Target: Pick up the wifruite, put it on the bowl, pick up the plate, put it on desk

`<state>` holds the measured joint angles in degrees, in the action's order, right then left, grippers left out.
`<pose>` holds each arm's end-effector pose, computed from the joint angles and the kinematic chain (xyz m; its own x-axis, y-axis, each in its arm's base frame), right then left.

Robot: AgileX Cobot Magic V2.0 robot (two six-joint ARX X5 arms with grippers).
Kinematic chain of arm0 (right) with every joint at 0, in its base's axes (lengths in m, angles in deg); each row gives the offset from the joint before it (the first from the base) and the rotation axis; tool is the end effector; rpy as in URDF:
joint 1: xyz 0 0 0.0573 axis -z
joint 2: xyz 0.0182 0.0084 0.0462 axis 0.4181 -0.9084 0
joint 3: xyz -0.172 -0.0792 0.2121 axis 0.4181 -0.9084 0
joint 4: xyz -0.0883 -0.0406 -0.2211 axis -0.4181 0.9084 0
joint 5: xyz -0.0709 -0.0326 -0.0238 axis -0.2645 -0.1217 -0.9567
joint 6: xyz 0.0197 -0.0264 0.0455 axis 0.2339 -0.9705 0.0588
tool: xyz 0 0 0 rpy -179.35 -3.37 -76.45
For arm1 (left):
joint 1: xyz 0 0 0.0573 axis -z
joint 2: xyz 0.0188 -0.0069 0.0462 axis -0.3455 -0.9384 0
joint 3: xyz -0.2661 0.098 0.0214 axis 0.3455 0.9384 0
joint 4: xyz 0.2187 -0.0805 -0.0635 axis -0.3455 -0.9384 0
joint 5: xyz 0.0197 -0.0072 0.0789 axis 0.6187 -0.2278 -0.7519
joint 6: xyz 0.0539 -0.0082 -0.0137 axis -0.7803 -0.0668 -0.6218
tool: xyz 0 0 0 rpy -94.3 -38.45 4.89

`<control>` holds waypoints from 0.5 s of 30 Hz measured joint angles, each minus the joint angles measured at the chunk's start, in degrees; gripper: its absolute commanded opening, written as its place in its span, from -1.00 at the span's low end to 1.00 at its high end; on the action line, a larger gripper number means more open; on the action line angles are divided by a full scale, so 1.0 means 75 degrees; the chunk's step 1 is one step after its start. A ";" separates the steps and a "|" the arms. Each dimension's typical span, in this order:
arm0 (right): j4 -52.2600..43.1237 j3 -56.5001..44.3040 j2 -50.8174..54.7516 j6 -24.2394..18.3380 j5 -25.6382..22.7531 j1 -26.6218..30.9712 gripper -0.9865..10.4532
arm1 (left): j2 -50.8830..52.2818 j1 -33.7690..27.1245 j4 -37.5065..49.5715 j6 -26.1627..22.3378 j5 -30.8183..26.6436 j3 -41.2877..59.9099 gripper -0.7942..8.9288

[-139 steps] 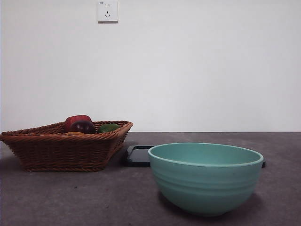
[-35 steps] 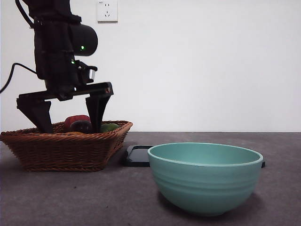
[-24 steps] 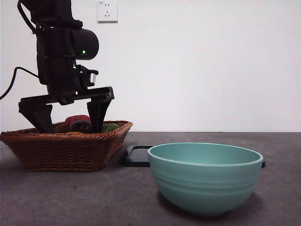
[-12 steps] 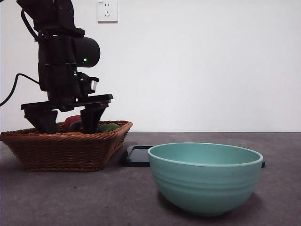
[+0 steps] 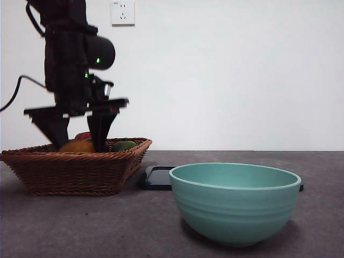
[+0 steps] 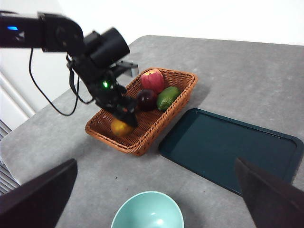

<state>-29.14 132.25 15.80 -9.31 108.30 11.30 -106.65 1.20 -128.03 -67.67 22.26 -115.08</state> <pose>0.0644 0.0323 0.3597 0.6774 0.6749 -0.2926 -0.6065 0.7375 0.2970 0.3550 -0.1409 0.2417 0.1695 -0.1199 -0.9782 0.2034 0.9754 -0.0844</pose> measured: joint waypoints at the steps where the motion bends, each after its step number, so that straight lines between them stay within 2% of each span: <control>1: 0.0000 0.0000 0.0000 0.0000 0.0000 0.0000 0.26 | 0.0000 -0.0003 -0.0192 0.0000 0.0000 -0.0201 -0.29; 7: -0.0003 0.0000 0.0000 0.0003 0.0000 0.0000 0.26 | 0.0044 0.0026 -0.1632 0.0093 0.0000 -0.1361 -0.29; 15: 0.0047 0.0000 0.0000 0.0003 0.0000 0.0000 0.26 | 0.1040 0.0565 -0.2282 0.0122 0.0003 -0.1411 -0.29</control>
<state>-28.79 132.25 15.80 -9.28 108.30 11.30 -98.85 5.44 -145.14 -66.75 22.28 -125.66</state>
